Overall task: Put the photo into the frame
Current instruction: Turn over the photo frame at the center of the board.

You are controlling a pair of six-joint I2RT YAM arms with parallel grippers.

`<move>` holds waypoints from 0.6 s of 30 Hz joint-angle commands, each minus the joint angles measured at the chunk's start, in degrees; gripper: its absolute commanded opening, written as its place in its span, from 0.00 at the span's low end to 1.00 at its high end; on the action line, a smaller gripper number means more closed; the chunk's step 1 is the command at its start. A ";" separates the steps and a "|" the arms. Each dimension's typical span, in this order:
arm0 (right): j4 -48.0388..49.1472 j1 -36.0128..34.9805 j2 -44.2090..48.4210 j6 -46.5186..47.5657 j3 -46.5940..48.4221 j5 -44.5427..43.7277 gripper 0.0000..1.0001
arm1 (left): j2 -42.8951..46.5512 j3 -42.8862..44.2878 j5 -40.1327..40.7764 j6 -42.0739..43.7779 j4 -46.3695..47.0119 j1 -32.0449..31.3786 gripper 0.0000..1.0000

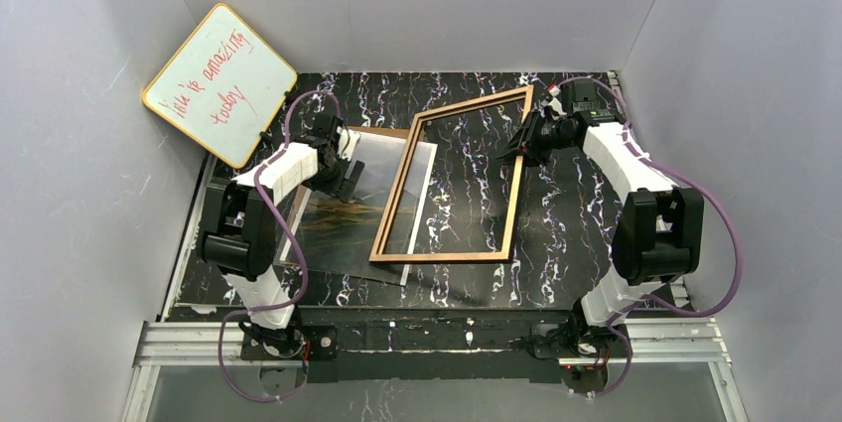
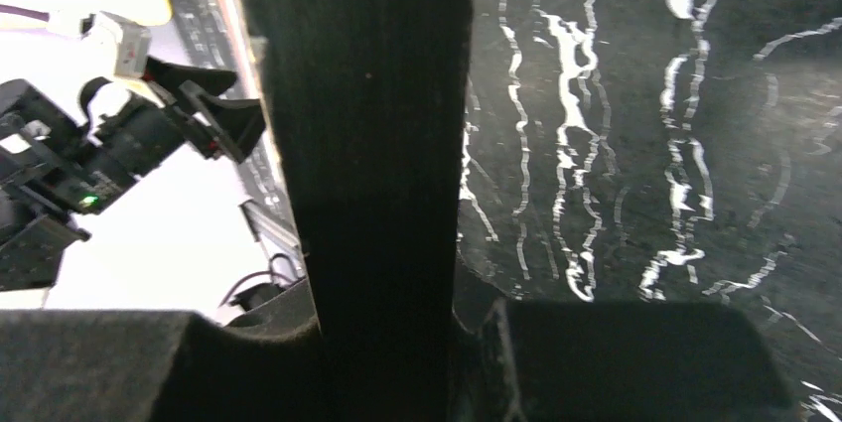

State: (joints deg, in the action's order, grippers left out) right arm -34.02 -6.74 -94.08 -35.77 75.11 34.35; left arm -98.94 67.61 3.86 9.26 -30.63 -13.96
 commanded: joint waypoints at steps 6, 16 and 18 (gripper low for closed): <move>-8.72 0.29 -1.74 11.59 1.00 -16.95 0.21 | 0.16 -5.76 10.07 7.05 4.37 -0.60 0.77; -5.72 0.33 -5.23 12.08 -4.00 -24.49 0.32 | 0.15 -7.91 12.97 8.59 6.27 -0.86 0.76; -5.03 0.33 -6.10 12.04 -4.79 -25.02 0.33 | 0.67 -8.23 12.64 8.63 6.28 -0.94 0.76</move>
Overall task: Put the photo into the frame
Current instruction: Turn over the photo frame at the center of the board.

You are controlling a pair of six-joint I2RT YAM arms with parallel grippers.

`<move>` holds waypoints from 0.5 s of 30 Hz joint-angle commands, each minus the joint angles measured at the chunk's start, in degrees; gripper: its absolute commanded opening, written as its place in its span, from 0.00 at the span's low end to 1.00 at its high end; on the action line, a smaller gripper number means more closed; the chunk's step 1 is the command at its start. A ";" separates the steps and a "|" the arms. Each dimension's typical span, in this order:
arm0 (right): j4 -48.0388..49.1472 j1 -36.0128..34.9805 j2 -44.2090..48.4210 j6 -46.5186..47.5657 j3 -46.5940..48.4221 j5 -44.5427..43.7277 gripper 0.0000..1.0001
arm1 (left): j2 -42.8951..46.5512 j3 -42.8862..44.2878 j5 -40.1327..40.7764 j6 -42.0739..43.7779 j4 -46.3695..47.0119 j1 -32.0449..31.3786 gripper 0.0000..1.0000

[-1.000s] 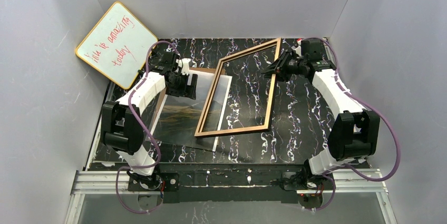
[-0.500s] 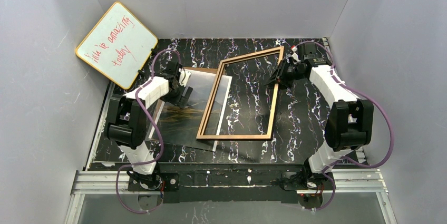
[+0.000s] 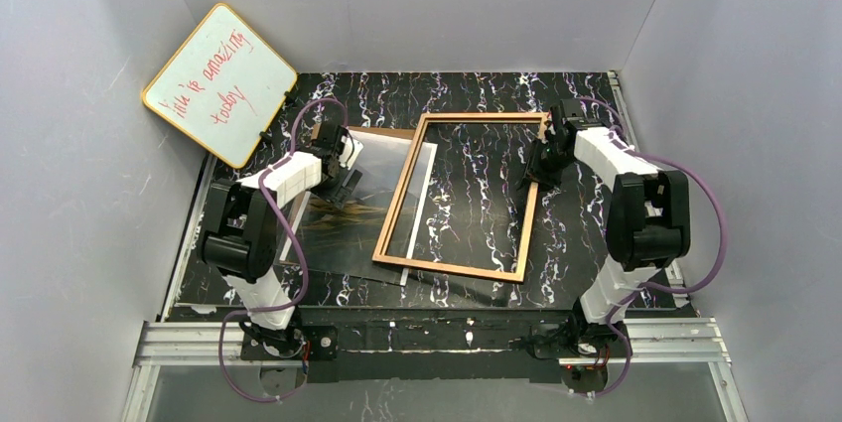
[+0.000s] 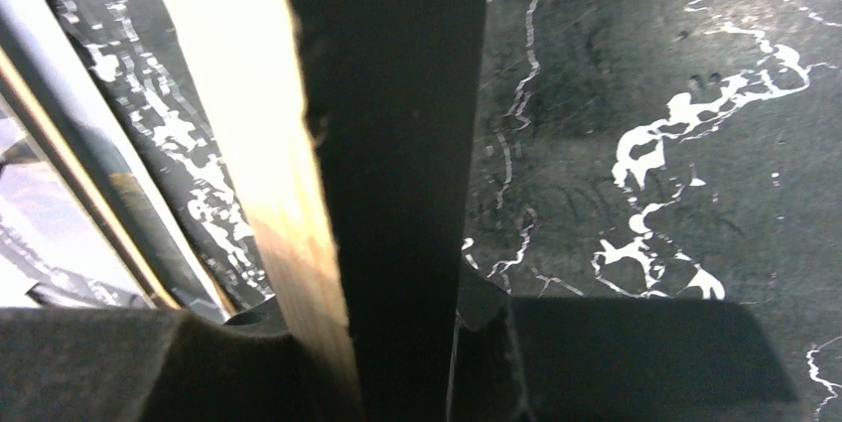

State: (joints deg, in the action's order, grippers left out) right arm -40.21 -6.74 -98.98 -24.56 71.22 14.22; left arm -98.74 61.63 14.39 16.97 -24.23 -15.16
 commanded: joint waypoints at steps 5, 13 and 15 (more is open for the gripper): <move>2.45 0.32 -2.73 0.97 -2.03 -7.75 0.34 | 1.21 -2.44 2.09 1.70 -0.13 0.35 0.76; 3.09 0.24 -5.20 0.23 -1.32 -9.40 0.50 | 2.72 -1.93 1.48 2.42 -0.11 0.36 0.76; 2.85 0.23 -5.55 -0.25 -0.86 -11.02 0.51 | 3.10 -1.39 1.61 2.66 -0.18 0.37 0.76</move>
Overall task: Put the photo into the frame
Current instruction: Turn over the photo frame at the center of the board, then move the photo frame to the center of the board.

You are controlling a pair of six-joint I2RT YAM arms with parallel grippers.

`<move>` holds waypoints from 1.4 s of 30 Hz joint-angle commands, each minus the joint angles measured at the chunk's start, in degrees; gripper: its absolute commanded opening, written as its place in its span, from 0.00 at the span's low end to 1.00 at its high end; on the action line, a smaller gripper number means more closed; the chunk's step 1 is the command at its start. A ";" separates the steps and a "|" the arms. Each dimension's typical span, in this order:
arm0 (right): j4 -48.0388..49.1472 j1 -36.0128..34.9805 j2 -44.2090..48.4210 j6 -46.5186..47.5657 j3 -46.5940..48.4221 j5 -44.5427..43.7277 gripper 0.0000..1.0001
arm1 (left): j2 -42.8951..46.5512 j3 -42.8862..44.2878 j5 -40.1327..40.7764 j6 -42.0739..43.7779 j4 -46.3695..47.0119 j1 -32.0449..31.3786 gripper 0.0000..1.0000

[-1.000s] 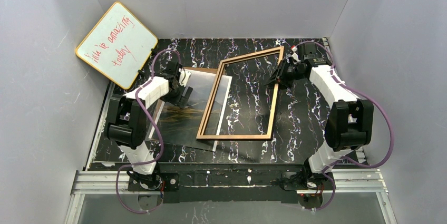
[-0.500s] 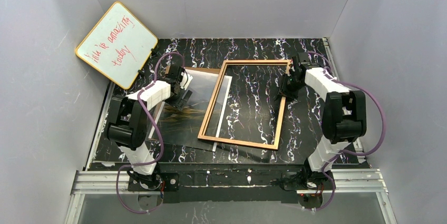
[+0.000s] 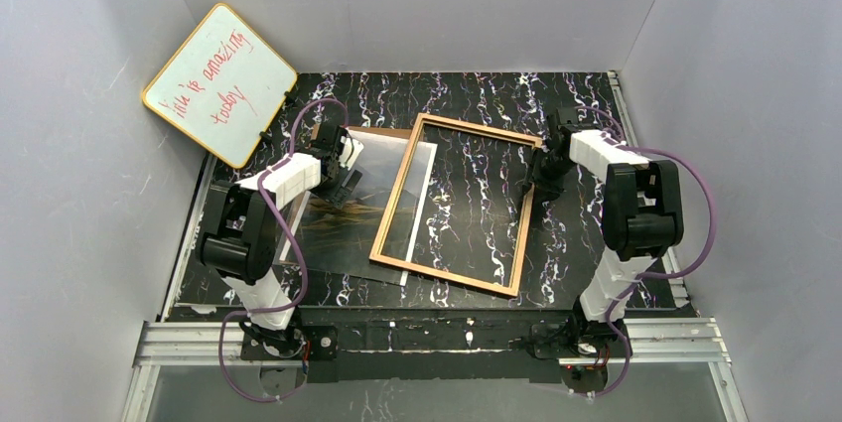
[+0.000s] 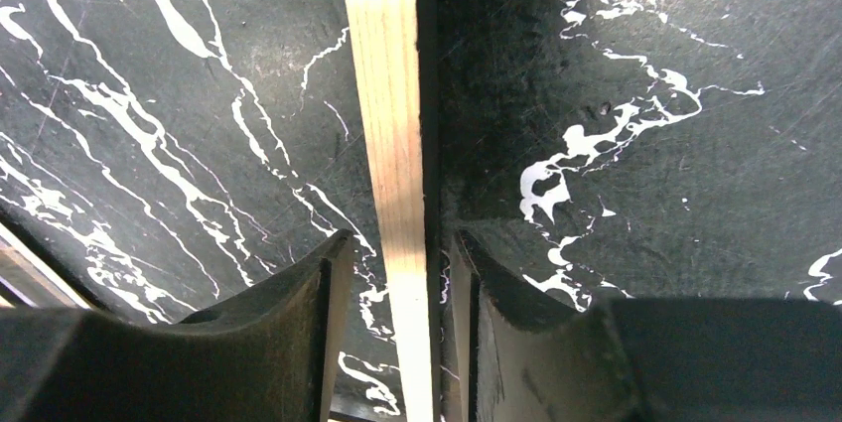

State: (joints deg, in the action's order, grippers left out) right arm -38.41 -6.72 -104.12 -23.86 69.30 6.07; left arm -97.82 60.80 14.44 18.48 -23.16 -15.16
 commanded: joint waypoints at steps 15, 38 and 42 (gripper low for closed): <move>-1.97 -21.13 -1.34 -13.81 19.54 -16.62 0.64 | 2.40 -0.57 1.30 0.39 -2.49 0.68 0.76; -10.33 -42.86 -34.51 -13.99 54.72 -28.51 0.56 | 5.63 -7.68 1.28 2.90 -0.23 5.09 0.76; -9.17 -43.05 -33.39 -11.93 51.32 -28.63 0.47 | 5.67 -8.78 2.09 3.63 0.81 5.14 0.76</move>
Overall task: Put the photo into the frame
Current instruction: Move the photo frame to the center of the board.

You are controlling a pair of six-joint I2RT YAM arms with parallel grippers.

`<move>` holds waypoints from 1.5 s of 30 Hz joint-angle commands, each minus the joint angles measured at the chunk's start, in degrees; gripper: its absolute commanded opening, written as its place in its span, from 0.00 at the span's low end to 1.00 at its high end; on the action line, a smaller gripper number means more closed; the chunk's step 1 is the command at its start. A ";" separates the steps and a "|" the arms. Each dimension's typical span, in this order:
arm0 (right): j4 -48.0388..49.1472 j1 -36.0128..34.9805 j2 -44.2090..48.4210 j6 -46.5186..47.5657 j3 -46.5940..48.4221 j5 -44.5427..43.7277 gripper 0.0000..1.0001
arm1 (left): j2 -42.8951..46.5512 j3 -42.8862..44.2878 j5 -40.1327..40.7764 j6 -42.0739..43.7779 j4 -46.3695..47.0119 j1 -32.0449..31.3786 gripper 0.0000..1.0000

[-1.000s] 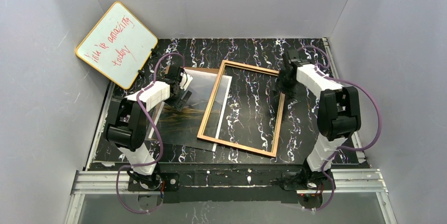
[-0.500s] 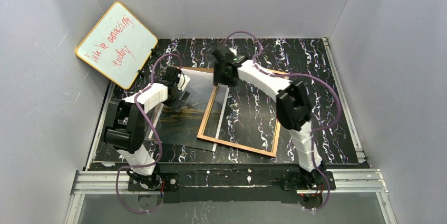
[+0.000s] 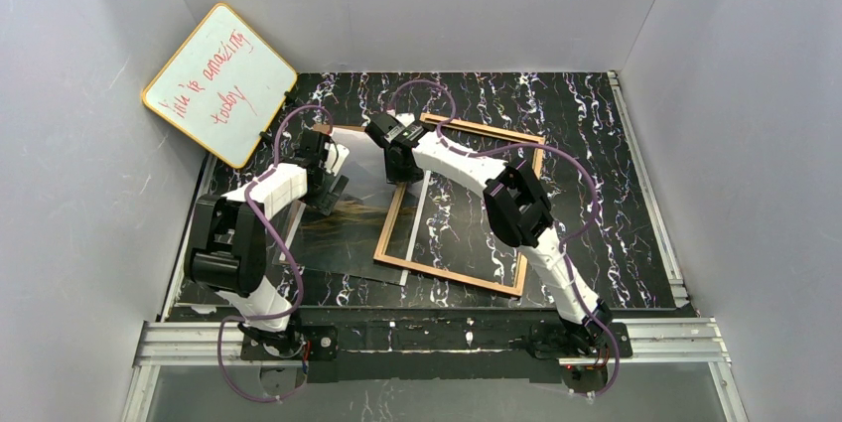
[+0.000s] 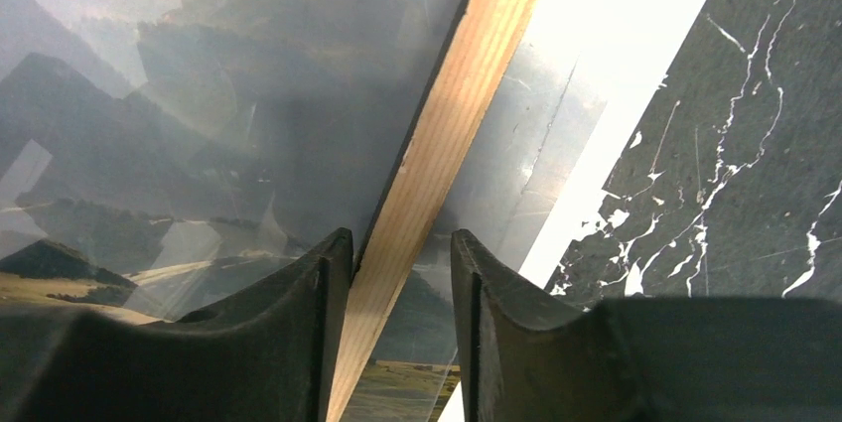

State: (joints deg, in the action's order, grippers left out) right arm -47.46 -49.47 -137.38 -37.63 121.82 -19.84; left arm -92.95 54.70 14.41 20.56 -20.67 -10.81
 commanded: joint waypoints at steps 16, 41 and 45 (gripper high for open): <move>6.31 1.39 16.39 3.22 -27.61 -5.76 0.17 | -0.95 -5.86 6.23 4.40 2.11 1.05 0.76; 5.82 4.01 16.33 -2.68 -27.52 -3.27 0.22 | -4.23 -5.33 5.94 7.97 2.07 6.67 0.76; 6.08 4.36 18.71 -3.77 -28.17 -3.41 0.42 | -3.16 -4.74 4.22 8.12 1.81 8.29 0.76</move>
State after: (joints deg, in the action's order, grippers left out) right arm -40.42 -45.08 -122.26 -39.27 93.95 -23.68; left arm -93.73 52.25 21.85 28.23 -12.23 -4.56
